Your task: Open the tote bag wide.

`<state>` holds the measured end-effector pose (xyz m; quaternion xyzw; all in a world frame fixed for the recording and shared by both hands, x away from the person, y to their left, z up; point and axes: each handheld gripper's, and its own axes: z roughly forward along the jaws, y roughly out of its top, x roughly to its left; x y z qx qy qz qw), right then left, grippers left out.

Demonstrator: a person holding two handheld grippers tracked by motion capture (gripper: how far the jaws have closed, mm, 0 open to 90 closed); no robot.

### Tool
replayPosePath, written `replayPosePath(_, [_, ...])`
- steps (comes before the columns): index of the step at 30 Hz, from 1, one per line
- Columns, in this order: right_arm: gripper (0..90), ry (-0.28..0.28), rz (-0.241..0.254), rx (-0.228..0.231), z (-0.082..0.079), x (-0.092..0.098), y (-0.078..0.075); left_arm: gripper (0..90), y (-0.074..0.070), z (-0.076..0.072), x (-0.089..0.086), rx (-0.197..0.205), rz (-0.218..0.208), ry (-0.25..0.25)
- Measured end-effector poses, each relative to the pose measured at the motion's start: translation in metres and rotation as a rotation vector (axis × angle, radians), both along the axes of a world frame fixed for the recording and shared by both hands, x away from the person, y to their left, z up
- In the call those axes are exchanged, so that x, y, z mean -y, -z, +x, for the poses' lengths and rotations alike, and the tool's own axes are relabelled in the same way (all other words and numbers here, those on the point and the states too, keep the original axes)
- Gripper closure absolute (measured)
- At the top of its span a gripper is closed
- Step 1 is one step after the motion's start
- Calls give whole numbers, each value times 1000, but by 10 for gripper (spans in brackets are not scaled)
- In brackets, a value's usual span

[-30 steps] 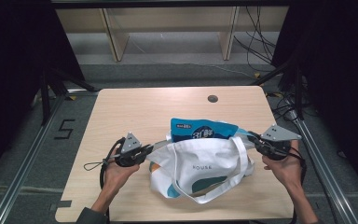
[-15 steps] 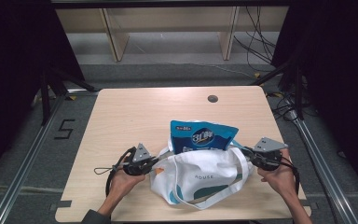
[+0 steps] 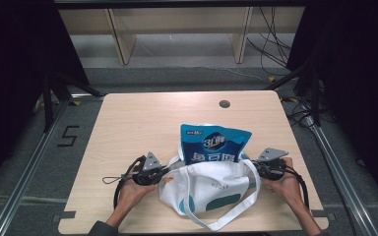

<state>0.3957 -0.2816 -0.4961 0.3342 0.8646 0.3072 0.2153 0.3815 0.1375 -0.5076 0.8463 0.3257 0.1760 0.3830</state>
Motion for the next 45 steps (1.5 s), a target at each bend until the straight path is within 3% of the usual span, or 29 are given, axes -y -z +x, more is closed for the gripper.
replayPosePath(7, [869, 24, -3, 11, 21, -3, 1, 856, 5, 14, -1, 7, 38, -22])
replayPosePath(14, [869, 56, -2, 19, 52, -9, 1, 854, 5, 44, -1, 24, 64, -73])
replayPosePath(16, [868, 66, 5, 22, 57, -9, 1, 853, 4, 47, -1, 20, 62, -83])
replayPosePath(18, [867, 64, 11, 24, 61, -8, 1, 849, 6, 52, -2, 15, 18, -93])
replayPosePath(19, [867, 64, 11, 24, 61, -8, 1, 847, 6, 52, -2, 15, 18, -93])
replayPosePath(21, [851, 76, 25, 24, 59, -8, -1, 803, 4, 51, -3, 18, 18, -100])
replayPosePath(22, [826, 62, 28, 42, 61, -5, -3, 768, 1, 51, -5, 4, -5, -115])
replayPosePath(24, [783, 78, 40, 49, 61, -3, -5, 683, -3, 52, -8, -8, 9, -120])
replayPosePath(25, [688, 132, 70, 82, 59, 3, -13, 654, -10, 49, -11, -5, -41, -148])
replayPosePath(26, [663, 164, 101, 81, 57, 6, -20, 616, -14, 48, -13, -5, -47, -145])
replayPosePath(28, [648, 179, 121, 76, 55, 10, -25, 579, -22, 47, -16, -5, -71, -144])
replayPosePath(29, [631, 186, 160, 108, 53, 17, -35, 540, -29, 44, -17, -13, -112, -150])
replayPosePath(30, [618, 183, 192, 133, 49, 23, -44, 510, -34, 42, -18, -8, -124, -157])
replayPosePath(32, [597, 178, 239, 143, 34, 29, -67, 478, -51, 35, -21, 12, -158, -142])
replayPosePath(34, [591, 167, 239, 160, 30, 31, -72, 471, -58, 32, -22, 13, -169, -137])
replayPosePath(35, [585, 166, 278, 147, 14, 33, -89, 473, -63, 29, -21, 21, -196, -137])
replayPosePath(37, [579, 137, 286, 157, 11, 35, -95, 474, -71, 22, -19, 26, -239, -119])
replayPosePath(38, [577, 114, 337, 137, 0, 32, -105, 475, -77, 16, -14, 29, -254, -82])
replayPosePath(40, [575, 87, 349, 146, -4, 29, -108, 474, -79, 14, -11, 33, -257, -63])
replayPosePath(41, [570, 64, 361, 126, -10, 24, -111, 472, -80, 13, -9, 32, -259, -53])
replayPosePath(42, [571, -6, 351, 119, -19, 12, -114, 473, -81, 11, -5, 24, -275, -34])
replayPosePath(43, [571, -6, 351, 119, -19, 12, -114, 475, -81, 11, -5, 24, -275, -34])
replayPosePath(44, [577, -64, 358, 85, -29, -2, -114, 475, -82, 10, -2, 21, -282, -13])
replayPosePath(45, [577, -107, 349, 94, -31, -7, -114, 475, -81, 9, 2, 11, -295, 5])
